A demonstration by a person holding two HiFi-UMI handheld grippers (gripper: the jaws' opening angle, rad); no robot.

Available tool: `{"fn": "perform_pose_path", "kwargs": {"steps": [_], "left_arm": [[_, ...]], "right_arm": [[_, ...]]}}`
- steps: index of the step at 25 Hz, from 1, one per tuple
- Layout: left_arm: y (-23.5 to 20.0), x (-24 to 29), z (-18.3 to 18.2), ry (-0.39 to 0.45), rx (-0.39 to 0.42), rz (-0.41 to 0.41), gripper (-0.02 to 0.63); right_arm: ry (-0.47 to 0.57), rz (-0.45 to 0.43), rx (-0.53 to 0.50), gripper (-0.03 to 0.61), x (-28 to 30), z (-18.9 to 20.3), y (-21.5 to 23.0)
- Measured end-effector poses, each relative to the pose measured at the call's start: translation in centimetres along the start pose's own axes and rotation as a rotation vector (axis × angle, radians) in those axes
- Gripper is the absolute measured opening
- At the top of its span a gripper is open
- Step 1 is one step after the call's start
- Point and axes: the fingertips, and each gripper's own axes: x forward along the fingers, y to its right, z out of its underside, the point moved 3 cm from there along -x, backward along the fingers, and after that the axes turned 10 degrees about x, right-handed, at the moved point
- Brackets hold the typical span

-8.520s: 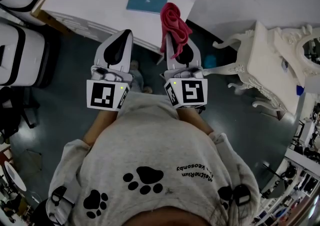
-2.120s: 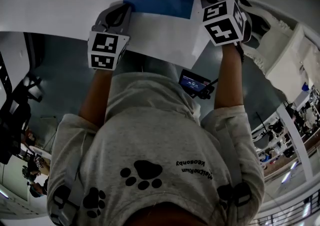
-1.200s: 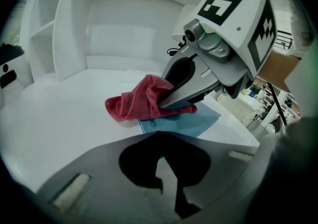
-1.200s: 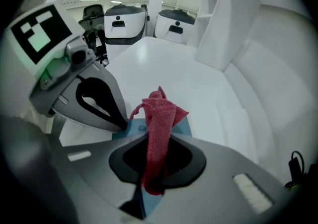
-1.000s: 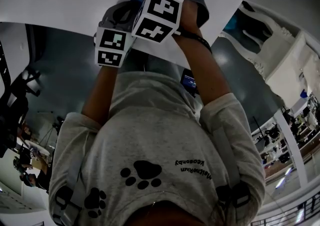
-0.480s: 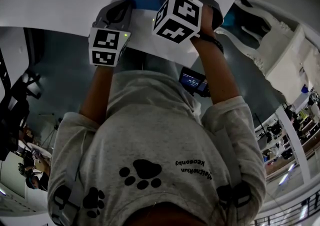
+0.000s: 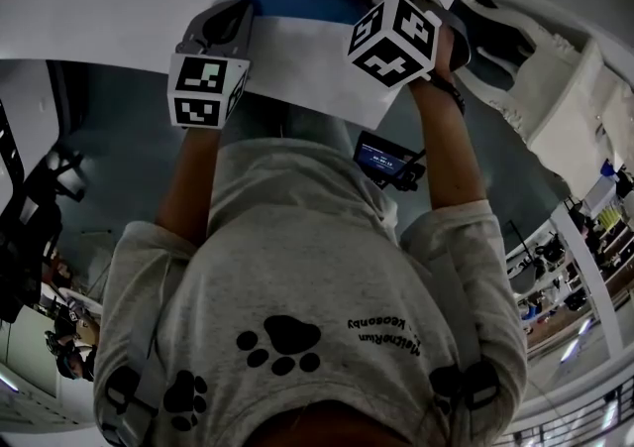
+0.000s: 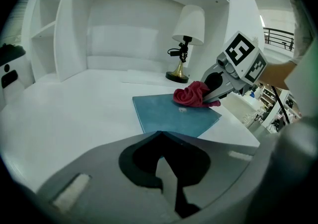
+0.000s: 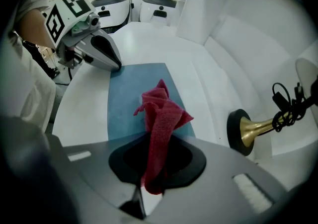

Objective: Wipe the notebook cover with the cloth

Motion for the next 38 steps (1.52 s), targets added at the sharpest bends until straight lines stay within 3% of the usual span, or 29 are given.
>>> {"fn": "perform_pose_path", "kwargs": {"steps": [14,24,27,31,34,38], "left_arm": [[0.3,-0.2,0.3,-0.023,-0.017,0.015,0.002],[0.2,-1.0,1.0,-0.022,-0.026,0.022,0.002],[0.2,-1.0,0.9,-0.014,-0.005,0.015,0.002],[0.3,-0.8,0.6,-0.009,0.004,0.011,0.002],[0.4,-0.8,0.7,-0.010,0.002,0.015,0.002],[0.5,-0.7,0.6,-0.010,0.002,0.014,0.002]], "right_arm": [[-0.017,0.038,0.057,0.043,-0.3,2.2,1.1],[-0.094,0.073,0.077,0.043,-1.0,2.9,1.2],[-0.016,0.103,0.079,0.044,-2.9,0.4,0.4],[0.140,0.014,0.051,0.044,-4.6,-5.4,-3.5],[0.166,-0.051,-0.017,0.044,-3.5,-8.2,-6.7],[0.124,-0.096,-0.095,0.044,-0.6,-9.4,-9.1]]}}
